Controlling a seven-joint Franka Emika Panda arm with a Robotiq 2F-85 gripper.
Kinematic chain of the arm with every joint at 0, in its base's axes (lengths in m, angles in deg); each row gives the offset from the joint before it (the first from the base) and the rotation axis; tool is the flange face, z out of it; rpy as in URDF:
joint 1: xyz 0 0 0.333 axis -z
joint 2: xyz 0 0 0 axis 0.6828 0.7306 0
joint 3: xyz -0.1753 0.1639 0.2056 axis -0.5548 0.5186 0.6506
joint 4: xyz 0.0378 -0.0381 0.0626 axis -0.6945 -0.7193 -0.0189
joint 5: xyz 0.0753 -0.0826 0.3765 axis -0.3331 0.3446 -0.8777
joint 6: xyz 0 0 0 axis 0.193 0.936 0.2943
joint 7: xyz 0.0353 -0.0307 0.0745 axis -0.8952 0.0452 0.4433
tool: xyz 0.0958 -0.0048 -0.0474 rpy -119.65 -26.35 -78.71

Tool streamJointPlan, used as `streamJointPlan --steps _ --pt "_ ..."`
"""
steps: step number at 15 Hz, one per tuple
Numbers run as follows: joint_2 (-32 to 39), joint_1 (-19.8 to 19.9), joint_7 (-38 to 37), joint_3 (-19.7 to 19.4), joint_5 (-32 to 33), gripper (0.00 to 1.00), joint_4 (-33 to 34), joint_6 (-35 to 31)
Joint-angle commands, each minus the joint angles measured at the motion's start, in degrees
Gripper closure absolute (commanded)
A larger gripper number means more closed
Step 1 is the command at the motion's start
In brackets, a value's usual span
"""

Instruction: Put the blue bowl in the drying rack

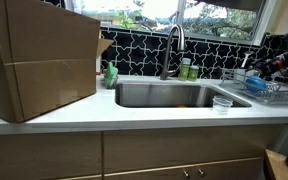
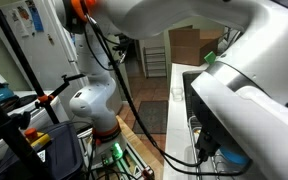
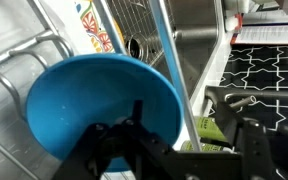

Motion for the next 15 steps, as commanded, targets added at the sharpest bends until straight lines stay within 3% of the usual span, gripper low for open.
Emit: streamJointPlan --steps 1,8,15 --pt "-1.1 1.3 -0.7 1.0 0.9 0.0 -0.5 -0.7" --pt "-7.2 0.7 -3.0 0.5 7.1 0.01 0.1 -1.1" --pt "-16.9 -2.5 -12.5 2.6 28.7 0.0 2.6 -13.2"
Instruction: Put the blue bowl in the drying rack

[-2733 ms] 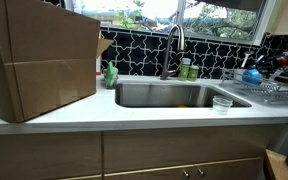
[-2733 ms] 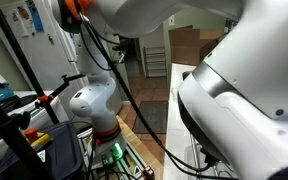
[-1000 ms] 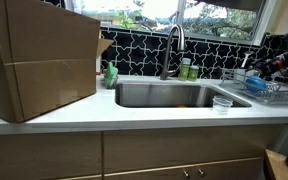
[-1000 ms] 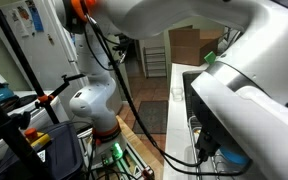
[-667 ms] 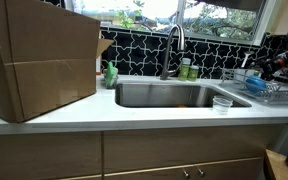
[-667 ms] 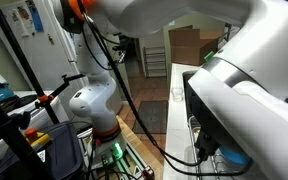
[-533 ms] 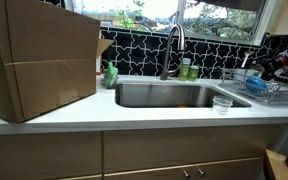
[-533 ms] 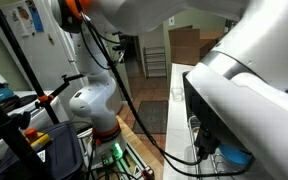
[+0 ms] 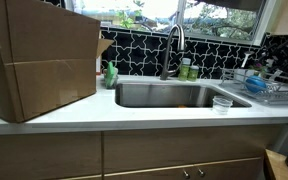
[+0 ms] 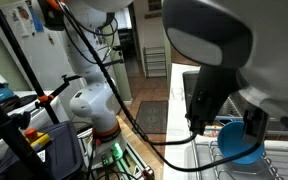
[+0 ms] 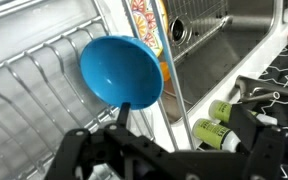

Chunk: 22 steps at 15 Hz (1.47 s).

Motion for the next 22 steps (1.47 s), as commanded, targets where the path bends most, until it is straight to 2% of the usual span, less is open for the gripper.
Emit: streamJointPlan --steps 1,7,10,16,17,22 --pt "-4.6 -1.8 -5.2 2.1 11.6 0.0 0.8 -5.4" --pt "-7.8 -4.5 -7.7 5.9 29.8 0.0 3.7 -3.3" --pt "-8.8 -6.1 -8.4 7.1 36.9 0.0 4.2 -3.5" --pt "-12.8 -8.8 -11.0 8.0 45.9 0.0 2.5 -7.0" --pt "-10.1 -9.2 -9.7 6.7 42.5 0.0 4.7 -5.6" --pt "-11.7 -9.7 -10.0 6.9 44.5 0.0 4.5 -5.7"
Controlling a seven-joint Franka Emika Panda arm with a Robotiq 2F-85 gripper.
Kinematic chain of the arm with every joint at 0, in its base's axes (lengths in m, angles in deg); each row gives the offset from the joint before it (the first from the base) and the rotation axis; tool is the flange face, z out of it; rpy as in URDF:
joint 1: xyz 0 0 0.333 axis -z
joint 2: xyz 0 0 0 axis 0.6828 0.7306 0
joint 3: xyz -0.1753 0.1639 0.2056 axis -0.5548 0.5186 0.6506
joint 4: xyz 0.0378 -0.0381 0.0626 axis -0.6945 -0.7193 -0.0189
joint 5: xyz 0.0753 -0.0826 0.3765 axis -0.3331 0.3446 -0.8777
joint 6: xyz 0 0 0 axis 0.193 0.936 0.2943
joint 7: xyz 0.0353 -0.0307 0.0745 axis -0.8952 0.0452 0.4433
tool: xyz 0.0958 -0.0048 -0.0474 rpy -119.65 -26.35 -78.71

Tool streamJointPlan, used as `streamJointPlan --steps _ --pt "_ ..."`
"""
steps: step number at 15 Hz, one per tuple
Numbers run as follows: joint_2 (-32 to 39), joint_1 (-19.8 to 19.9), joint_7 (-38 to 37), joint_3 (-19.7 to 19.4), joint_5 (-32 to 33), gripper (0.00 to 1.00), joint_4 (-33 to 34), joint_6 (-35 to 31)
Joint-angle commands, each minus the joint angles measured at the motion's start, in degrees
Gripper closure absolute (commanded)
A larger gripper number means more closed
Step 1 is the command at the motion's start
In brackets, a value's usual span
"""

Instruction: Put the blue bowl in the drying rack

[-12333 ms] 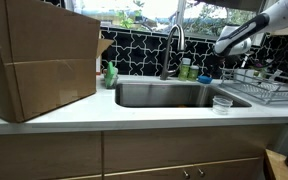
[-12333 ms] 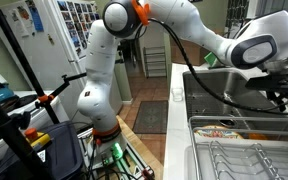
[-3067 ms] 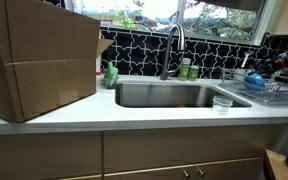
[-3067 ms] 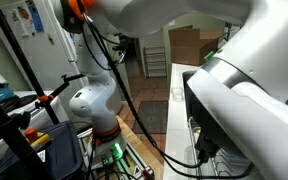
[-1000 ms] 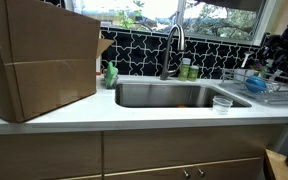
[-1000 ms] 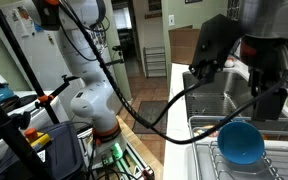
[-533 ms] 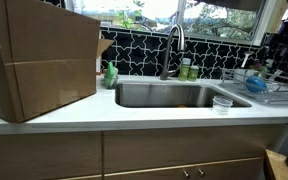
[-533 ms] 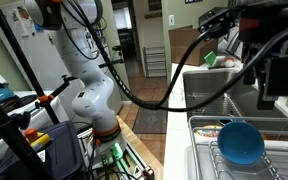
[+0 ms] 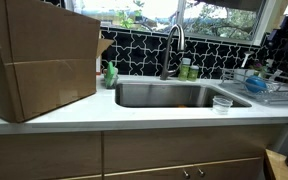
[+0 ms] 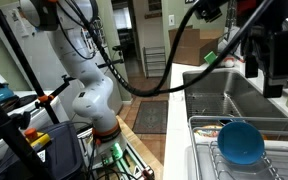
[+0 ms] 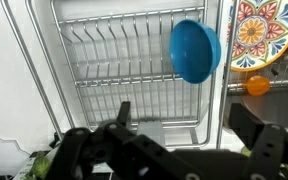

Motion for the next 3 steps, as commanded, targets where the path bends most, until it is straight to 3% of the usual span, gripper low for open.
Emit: streamJointPlan --steps 1,3 --pt "-0.1 -1.6 -0.2 -1.4 0.3 0.0 0.1 0.2" --pt "-0.1 -1.6 -0.2 -1.4 0.3 0.0 0.1 0.1"
